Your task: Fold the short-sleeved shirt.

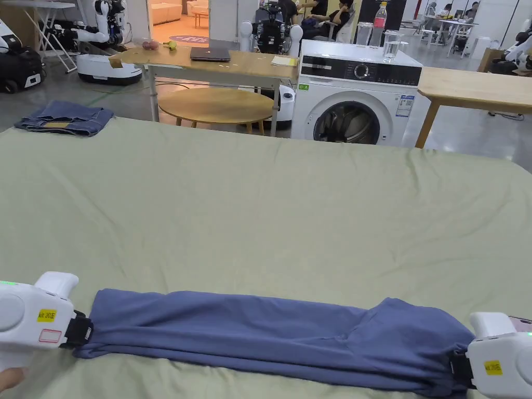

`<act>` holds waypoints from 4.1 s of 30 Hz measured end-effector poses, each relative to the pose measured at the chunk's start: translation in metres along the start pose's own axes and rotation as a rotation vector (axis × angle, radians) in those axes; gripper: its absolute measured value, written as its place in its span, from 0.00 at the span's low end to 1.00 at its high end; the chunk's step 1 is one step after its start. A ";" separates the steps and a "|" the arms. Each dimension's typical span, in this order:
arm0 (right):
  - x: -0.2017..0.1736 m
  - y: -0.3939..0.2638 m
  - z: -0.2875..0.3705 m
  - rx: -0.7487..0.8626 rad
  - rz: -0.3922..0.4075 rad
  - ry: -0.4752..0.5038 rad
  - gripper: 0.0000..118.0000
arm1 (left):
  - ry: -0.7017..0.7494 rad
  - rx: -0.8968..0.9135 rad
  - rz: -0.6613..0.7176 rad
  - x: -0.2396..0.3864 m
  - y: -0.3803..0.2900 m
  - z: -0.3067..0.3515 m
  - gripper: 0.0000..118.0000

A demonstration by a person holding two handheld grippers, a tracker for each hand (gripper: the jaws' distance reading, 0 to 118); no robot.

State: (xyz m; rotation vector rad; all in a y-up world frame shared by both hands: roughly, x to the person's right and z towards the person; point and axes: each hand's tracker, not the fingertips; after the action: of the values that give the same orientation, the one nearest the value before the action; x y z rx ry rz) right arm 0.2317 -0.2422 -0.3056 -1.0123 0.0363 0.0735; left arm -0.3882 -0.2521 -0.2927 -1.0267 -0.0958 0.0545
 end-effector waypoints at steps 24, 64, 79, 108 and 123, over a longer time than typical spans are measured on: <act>-0.093 0.060 0.058 0.687 -0.079 -0.061 0.49 | 0.099 0.667 -0.082 0.104 0.053 0.051 0.30; -0.171 0.063 0.018 0.709 -0.047 0.058 0.00 | -0.480 -0.083 0.404 -0.107 0.055 -0.013 0.52; -0.179 0.062 0.012 0.692 -0.026 0.062 0.00 | -0.667 -0.103 0.486 -0.085 0.027 -0.065 0.29; -0.174 0.066 0.009 0.675 0.004 0.055 0.00 | -0.334 0.039 0.390 -0.120 0.069 0.059 0.02; -0.184 0.067 0.009 0.659 0.031 0.080 0.00 | -0.732 -0.008 0.345 0.019 0.105 0.058 0.02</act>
State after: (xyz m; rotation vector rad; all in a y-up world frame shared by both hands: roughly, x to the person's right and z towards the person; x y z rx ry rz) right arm 0.0426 -0.2079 -0.3456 -0.3559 0.1402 0.0445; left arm -0.3754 -0.1466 -0.3518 -0.9798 -0.5833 0.7450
